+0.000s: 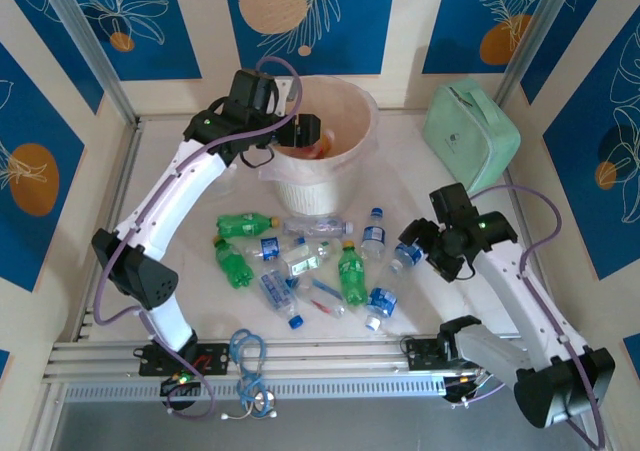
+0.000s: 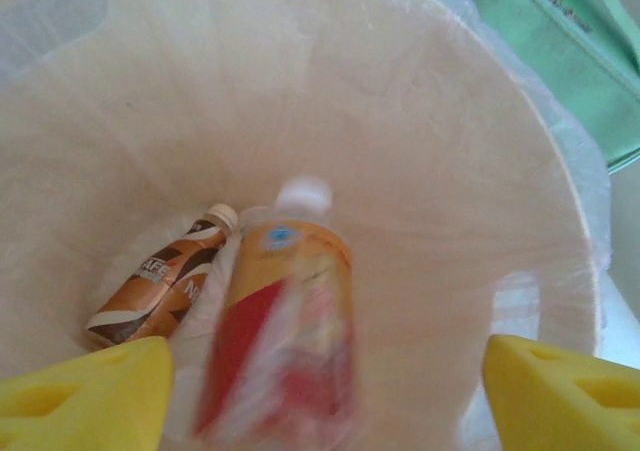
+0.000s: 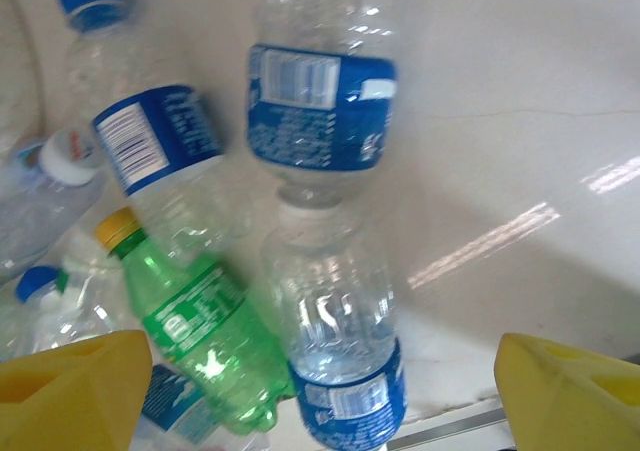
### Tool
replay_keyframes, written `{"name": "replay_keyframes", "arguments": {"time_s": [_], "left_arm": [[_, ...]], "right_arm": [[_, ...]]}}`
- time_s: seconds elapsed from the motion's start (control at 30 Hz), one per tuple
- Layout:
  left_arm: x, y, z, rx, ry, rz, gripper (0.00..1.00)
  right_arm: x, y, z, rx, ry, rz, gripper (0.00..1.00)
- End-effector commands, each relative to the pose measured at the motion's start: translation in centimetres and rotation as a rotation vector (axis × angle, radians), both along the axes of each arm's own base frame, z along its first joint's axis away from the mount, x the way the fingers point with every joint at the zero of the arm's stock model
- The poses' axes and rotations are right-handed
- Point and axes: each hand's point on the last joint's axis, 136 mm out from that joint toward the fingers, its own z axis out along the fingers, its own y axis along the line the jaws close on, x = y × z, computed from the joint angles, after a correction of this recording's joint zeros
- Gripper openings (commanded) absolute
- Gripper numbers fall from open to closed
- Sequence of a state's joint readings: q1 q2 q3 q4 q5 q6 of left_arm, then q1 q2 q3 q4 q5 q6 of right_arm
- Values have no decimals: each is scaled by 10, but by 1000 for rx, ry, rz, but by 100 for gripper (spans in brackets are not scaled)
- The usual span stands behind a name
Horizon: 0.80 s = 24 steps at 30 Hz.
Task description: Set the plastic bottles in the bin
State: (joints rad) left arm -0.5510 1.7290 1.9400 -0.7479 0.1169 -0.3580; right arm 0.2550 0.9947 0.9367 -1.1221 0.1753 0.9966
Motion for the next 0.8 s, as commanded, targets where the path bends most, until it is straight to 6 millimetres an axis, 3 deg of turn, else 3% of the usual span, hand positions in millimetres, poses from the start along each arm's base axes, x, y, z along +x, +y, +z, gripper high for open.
{"name": "replay_keyframes", "arguments": {"time_s": [0.0,0.13,0.27,0.57,0.77], "left_arm": [[-10,4,43,-40,-104,2,85],[-24,13,65,-73,-153,10,86],[-54,22,85,-182,-199,-12,86],[-120,30,71,-388,-164,-111,84],[-143,33,47,-390,-104,-149,82]], "right_arm": [[0,-10,-2,-23,40,17,90],[17,-13,-8,-12,54,18,91],[41,-17,-10,-12,45,3,91],[88,-34,-41,13,116,-57,95],[105,-42,-71,-1,179,-63,96]]}}
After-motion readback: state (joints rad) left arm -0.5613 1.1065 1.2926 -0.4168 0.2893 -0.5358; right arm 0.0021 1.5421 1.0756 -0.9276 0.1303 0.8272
